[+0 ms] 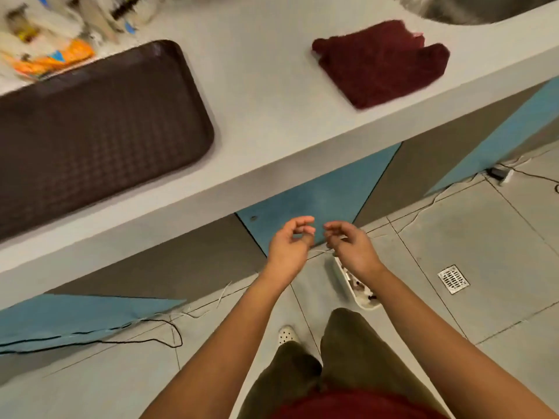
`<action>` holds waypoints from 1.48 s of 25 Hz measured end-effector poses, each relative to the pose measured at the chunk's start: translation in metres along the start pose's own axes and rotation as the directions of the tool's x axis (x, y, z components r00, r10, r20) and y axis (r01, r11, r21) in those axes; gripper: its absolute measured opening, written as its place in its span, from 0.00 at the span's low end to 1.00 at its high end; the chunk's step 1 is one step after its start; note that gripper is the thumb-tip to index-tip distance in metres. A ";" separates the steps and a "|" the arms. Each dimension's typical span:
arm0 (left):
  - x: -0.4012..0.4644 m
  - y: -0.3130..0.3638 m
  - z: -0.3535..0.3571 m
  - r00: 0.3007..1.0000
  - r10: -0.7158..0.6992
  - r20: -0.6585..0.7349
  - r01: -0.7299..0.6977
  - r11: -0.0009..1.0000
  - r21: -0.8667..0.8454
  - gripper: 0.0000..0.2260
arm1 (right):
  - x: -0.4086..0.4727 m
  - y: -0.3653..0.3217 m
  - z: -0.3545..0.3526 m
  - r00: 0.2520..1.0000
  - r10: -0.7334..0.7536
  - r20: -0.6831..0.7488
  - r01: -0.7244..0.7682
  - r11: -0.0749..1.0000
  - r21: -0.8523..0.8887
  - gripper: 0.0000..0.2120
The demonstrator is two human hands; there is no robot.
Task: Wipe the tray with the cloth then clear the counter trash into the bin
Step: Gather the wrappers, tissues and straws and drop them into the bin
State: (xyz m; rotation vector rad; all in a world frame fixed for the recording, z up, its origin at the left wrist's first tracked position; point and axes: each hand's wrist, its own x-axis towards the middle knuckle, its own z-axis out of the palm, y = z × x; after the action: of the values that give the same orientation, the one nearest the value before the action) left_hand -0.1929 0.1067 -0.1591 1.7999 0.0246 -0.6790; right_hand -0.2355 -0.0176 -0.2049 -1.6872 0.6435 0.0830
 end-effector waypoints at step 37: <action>0.220 0.251 -0.249 0.863 0.300 -0.406 -0.274 0.954 0.123 0.10 | 0.291 -0.347 0.071 0.866 -0.483 0.131 0.493 0.780 -0.385 0.11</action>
State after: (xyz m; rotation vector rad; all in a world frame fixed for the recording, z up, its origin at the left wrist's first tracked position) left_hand 0.1852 0.1702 0.0035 1.9289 0.0237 -0.0687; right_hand 0.1877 -0.0312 -0.0296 -2.2112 0.1455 -0.1454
